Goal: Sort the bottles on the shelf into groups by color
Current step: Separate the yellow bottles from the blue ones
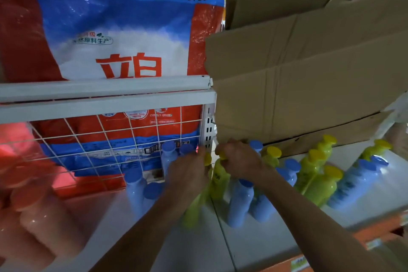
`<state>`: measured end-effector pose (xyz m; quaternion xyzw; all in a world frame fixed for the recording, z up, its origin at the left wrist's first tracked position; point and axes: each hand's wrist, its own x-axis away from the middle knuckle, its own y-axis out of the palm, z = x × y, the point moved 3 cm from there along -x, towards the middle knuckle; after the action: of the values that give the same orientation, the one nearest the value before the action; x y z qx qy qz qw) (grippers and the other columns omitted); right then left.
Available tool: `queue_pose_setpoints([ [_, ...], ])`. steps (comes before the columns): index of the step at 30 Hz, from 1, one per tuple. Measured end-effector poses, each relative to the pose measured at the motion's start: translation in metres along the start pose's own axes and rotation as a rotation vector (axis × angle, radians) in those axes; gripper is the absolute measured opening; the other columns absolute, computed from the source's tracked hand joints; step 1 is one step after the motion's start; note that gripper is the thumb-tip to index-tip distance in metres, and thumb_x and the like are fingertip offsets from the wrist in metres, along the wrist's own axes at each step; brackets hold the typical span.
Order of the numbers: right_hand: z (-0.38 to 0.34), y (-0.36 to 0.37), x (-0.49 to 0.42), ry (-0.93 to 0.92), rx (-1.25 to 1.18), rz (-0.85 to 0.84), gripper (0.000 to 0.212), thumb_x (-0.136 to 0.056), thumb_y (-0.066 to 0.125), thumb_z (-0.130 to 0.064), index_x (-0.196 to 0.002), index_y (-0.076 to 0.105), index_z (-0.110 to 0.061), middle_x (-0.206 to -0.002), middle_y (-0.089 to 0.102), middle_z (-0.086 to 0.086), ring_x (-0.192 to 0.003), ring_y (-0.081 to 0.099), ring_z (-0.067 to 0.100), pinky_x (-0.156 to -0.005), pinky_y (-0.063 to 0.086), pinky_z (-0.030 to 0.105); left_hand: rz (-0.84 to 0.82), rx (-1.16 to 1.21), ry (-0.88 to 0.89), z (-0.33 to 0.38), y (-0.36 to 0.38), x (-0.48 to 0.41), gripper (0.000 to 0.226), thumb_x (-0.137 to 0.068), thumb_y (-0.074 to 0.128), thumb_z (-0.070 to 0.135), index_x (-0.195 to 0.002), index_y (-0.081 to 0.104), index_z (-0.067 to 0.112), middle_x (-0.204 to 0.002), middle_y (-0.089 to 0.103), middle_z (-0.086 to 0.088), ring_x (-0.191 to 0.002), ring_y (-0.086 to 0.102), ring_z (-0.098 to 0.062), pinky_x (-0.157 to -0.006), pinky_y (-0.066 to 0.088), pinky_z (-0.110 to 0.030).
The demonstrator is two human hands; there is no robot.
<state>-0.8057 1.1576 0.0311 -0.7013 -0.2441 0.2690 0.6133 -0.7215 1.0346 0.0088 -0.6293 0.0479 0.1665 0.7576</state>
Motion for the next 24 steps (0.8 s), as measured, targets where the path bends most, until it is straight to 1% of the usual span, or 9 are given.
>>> queue_pose_setpoints([
  [2, 0.010, -0.004, 0.000, 0.007, -0.033, 0.030, 0.042, -0.082, 0.058, -0.011, -0.123, 0.062, -0.019, -0.120, 0.061, 0.012, -0.103, 0.062, 0.029, -0.081, 0.049, 0.032, 0.017, -0.004, 0.016, 0.011, 0.001, -0.002, 0.041, -0.094, 0.054, 0.029, -0.132, 0.042, 0.023, -0.113, 0.066, 0.000, -0.094, 0.067, -0.024, -0.063, 0.043, -0.031],
  [5, 0.021, -0.010, 0.004, 0.019, -0.027, 0.048, 0.043, -0.083, 0.056, -0.008, -0.123, 0.063, -0.022, -0.120, 0.060, 0.009, -0.105, 0.061, 0.028, -0.079, 0.047, 0.031, 0.038, -0.006, 0.032, 0.028, 0.001, -0.011, 0.034, -0.092, 0.054, 0.023, -0.125, 0.042, 0.024, -0.117, 0.064, -0.001, -0.097, 0.067, -0.027, -0.063, 0.041, -0.034],
  [8, 0.031, -0.012, 0.008, 0.059, 0.047, 0.077, 0.042, -0.083, 0.055, -0.015, -0.122, 0.061, -0.030, -0.121, 0.060, 0.004, -0.108, 0.059, 0.027, -0.079, 0.045, 0.031, 0.006, -0.004, 0.013, 0.037, 0.005, -0.024, 0.032, -0.092, 0.052, 0.018, -0.122, 0.043, 0.024, -0.119, 0.062, -0.002, -0.100, 0.067, -0.030, -0.067, 0.046, -0.037],
  [11, 0.039, -0.013, 0.008, 0.084, 0.076, 0.088, 0.038, -0.085, 0.056, -0.019, -0.120, 0.060, -0.034, -0.120, 0.061, 0.002, -0.107, 0.060, 0.027, -0.072, 0.039, 0.028, 0.002, -0.014, 0.026, 0.041, 0.012, -0.029, 0.028, -0.092, 0.054, 0.018, -0.118, 0.044, 0.023, -0.117, 0.060, -0.002, -0.098, 0.066, -0.031, -0.068, 0.049, -0.038],
  [16, 0.049, -0.006, 0.007, 0.091, 0.045, 0.071, 0.046, -0.083, 0.061, -0.023, -0.128, 0.054, -0.032, -0.122, 0.061, 0.004, -0.107, 0.061, 0.029, -0.080, 0.049, 0.035, 0.010, 0.092, 0.020, 0.036, 0.021, -0.038, 0.025, -0.088, 0.058, 0.028, -0.110, 0.046, 0.028, -0.109, 0.064, 0.001, -0.096, 0.066, -0.030, -0.070, 0.054, -0.040],
  [18, 0.050, -0.001, 0.008, 0.064, 0.009, 0.068, 0.051, -0.083, 0.061, -0.024, -0.132, 0.050, -0.031, -0.125, 0.060, 0.005, -0.107, 0.060, 0.031, -0.081, 0.053, 0.038, 0.023, 0.117, 0.022, 0.034, 0.022, -0.037, 0.028, -0.090, 0.057, 0.031, -0.115, 0.046, 0.030, -0.112, 0.065, 0.000, -0.097, 0.066, -0.030, -0.072, 0.054, -0.040],
  [21, 0.050, 0.004, 0.009, 0.018, -0.028, 0.071, 0.055, -0.085, 0.062, -0.024, -0.138, 0.045, -0.028, -0.132, 0.054, 0.006, -0.108, 0.059, 0.032, -0.079, 0.054, 0.042, 0.067, 0.154, 0.013, 0.032, 0.019, -0.033, 0.042, -0.095, 0.053, 0.034, -0.136, 0.044, 0.031, -0.122, 0.061, -0.002, -0.104, 0.064, -0.028, -0.077, 0.049, -0.036],
  [22, 0.050, 0.004, 0.009, 0.009, -0.028, 0.075, 0.056, -0.086, 0.061, -0.024, -0.139, 0.044, -0.028, -0.134, 0.052, 0.006, -0.109, 0.059, 0.032, -0.079, 0.054, 0.043, 0.082, 0.177, 0.003, 0.032, 0.017, -0.031, 0.044, -0.096, 0.053, 0.035, -0.138, 0.043, 0.031, -0.122, 0.060, -0.003, -0.105, 0.063, -0.027, -0.078, 0.048, -0.035],
  [24, 0.051, 0.004, 0.010, 0.001, -0.023, 0.089, 0.055, -0.088, 0.060, -0.024, -0.140, 0.043, -0.027, -0.137, 0.049, 0.005, -0.110, 0.058, 0.032, -0.078, 0.053, 0.040, 0.094, 0.211, 0.004, 0.034, 0.016, -0.030, 0.042, -0.095, 0.054, 0.035, -0.136, 0.044, 0.031, -0.118, 0.059, -0.005, -0.103, 0.062, -0.029, -0.077, 0.047, -0.035],
])
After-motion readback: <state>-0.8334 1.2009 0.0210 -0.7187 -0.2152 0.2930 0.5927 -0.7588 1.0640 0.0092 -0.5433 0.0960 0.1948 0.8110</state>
